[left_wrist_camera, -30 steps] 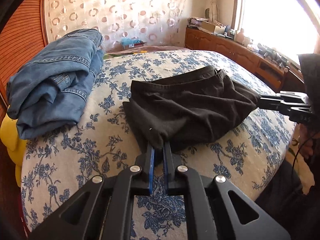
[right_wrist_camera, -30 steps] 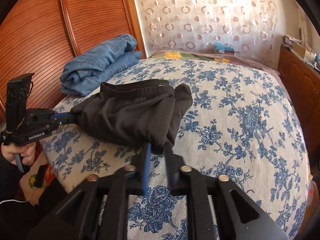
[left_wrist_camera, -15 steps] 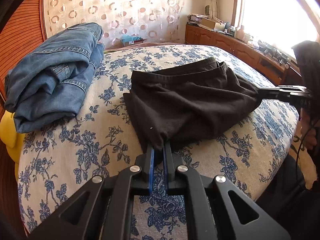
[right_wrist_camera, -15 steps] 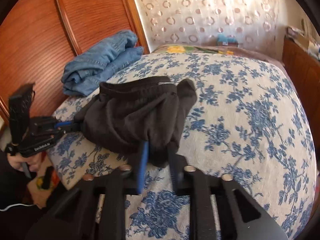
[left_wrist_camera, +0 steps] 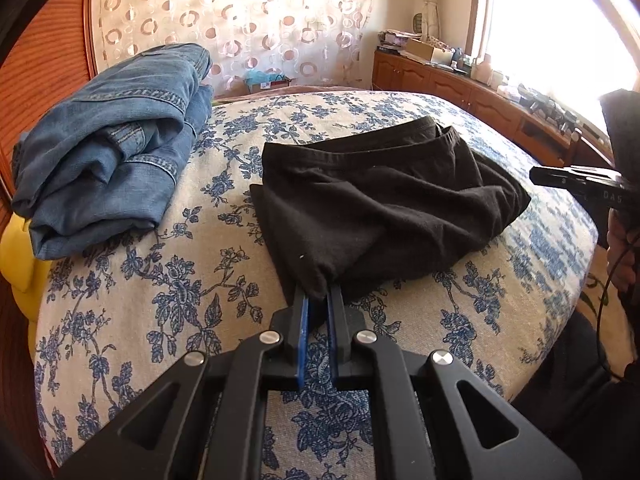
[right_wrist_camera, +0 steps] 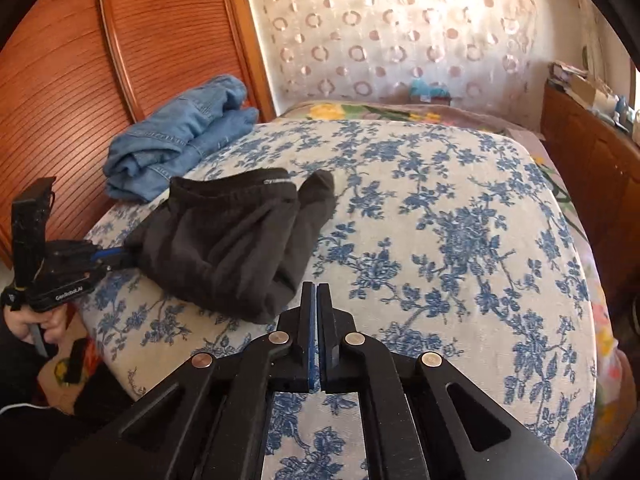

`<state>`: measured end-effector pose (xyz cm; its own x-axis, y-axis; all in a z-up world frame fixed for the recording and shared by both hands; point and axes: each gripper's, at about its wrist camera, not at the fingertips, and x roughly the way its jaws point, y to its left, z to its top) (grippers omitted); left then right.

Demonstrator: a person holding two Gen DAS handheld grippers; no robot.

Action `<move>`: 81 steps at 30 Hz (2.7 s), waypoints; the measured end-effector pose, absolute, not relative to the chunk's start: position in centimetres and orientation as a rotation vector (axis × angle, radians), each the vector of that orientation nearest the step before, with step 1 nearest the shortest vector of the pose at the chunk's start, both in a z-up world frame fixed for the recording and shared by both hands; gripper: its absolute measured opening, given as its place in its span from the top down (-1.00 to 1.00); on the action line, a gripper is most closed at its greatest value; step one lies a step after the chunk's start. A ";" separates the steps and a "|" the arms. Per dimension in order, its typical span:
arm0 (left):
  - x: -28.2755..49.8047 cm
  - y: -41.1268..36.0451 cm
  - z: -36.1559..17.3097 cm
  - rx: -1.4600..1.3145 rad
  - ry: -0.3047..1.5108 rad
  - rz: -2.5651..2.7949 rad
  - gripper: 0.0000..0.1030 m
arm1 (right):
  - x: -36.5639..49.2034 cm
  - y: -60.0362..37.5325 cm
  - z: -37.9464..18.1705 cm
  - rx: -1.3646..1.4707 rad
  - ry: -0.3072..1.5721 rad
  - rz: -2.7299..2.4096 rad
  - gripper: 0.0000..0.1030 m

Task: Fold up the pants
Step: 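Press the folded black pants flat with both grippers, then open them, then close both grippers on the folded black pants edges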

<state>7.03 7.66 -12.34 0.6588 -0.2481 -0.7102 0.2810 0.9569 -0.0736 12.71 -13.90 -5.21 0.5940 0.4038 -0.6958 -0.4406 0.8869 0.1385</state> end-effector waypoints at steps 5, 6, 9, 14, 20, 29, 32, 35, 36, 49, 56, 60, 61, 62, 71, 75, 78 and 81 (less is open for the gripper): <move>6.9 7.8 -11.4 0.016 0.795 -0.303 0.78 | 12.3 -13.5 -4.4 -0.069 0.766 0.507 1.00; 6.9 7.7 -11.2 0.021 0.789 -0.302 0.74 | 12.2 -13.2 -4.3 -0.071 0.761 0.512 1.00; 6.6 7.7 -10.2 0.033 0.767 -0.295 0.55 | 12.2 -12.4 -4.1 -0.076 0.749 0.526 0.99; 6.5 8.1 -8.4 0.034 0.724 -0.290 0.22 | 12.3 -11.4 -3.8 -0.080 0.732 0.543 0.83; 7.9 7.7 -7.6 0.048 0.711 -0.294 0.01 | 13.8 -10.5 -3.6 -0.093 0.728 0.554 0.50; 10.6 6.9 -8.0 0.049 0.713 -0.289 -0.24 | 16.5 -8.3 -4.5 -0.141 0.754 0.585 0.26; 11.4 6.8 -8.4 0.045 0.726 -0.287 -0.24 | 17.4 -7.7 -5.1 -0.163 0.775 0.592 0.26; 12.2 6.8 -8.6 0.041 0.739 -0.285 -0.24 | 18.4 -7.4 -5.5 -0.165 0.796 0.603 0.25; 12.4 6.9 -8.7 0.040 0.741 -0.286 -0.24 | 18.9 -7.3 -5.7 -0.166 0.807 0.604 0.25; 15.1 7.1 -9.6 0.028 0.790 -0.282 -0.24 | 23.5 -6.5 -5.5 -0.154 0.812 0.633 0.95; 15.8 7.4 -10.3 0.021 0.824 -0.268 -0.24 | 24.4 -6.9 -6.4 -0.127 0.849 0.601 0.57; 16.1 7.5 -10.7 0.017 0.843 -0.258 -0.24 | 23.8 -7.7 -5.8 -0.115 0.834 0.582 0.12; 16.1 7.5 -10.8 0.017 0.848 -0.257 -0.24 | 23.7 -7.9 -5.8 -0.113 0.834 0.581 0.10; 16.2 7.6 -11.0 0.016 0.852 -0.255 -0.24 | 23.6 -8.0 -5.7 -0.108 0.835 0.586 0.08; 16.6 7.8 -12.2 -0.016 0.894 -0.251 -0.25 | 23.3 -8.5 -6.9 -0.112 0.879 0.559 -0.18; 16.5 7.9 -12.3 -0.013 0.887 -0.249 -0.25 | 23.5 -8.5 -7.3 -0.106 0.891 0.558 -0.20; 16.5 7.8 -12.3 -0.002 0.882 -0.245 -0.27 | 23.7 -8.4 -7.7 -0.091 0.911 0.571 -0.20; 16.6 7.8 -12.3 -0.006 0.883 -0.239 -0.29 | 23.8 -8.1 -8.0 -0.080 0.930 0.585 -0.20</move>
